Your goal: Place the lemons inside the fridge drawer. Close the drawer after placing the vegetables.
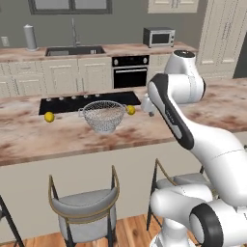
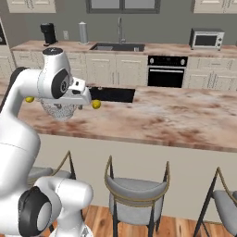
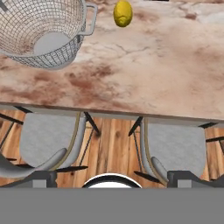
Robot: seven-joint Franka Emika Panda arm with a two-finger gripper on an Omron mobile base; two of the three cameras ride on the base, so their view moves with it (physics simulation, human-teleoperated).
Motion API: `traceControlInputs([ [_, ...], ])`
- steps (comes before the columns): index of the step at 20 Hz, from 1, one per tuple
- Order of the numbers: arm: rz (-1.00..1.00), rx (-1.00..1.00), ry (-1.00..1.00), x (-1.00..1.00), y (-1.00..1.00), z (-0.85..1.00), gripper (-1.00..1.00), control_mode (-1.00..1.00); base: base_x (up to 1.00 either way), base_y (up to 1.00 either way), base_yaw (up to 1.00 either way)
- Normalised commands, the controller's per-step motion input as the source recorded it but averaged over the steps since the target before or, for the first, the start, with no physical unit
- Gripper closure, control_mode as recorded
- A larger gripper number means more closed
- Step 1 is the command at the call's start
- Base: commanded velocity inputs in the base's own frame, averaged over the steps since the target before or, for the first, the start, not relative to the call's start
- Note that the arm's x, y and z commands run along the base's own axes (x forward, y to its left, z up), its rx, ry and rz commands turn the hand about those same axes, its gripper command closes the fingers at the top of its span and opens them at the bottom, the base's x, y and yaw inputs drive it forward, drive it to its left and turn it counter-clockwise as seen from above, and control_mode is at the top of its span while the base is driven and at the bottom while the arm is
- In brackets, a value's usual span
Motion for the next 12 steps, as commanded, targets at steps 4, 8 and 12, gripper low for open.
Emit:
traceControlInputs([
  [4, 0.0, 0.0, 0.0, 0.0, 0.0, 0.0, -1.0, 1.0, 0.63, 0.43, 0.0],
  [8, 0.0, 0.0, 0.0, 0.0, 0.0, 0.0, -1.0, 1.0, 1.0, 0.02, 0.02],
  [12, 0.08, 0.13, 0.15, 1.0, 0.04, 0.0, -1.0, -1.0, 0.0, 0.0, 0.0],
])
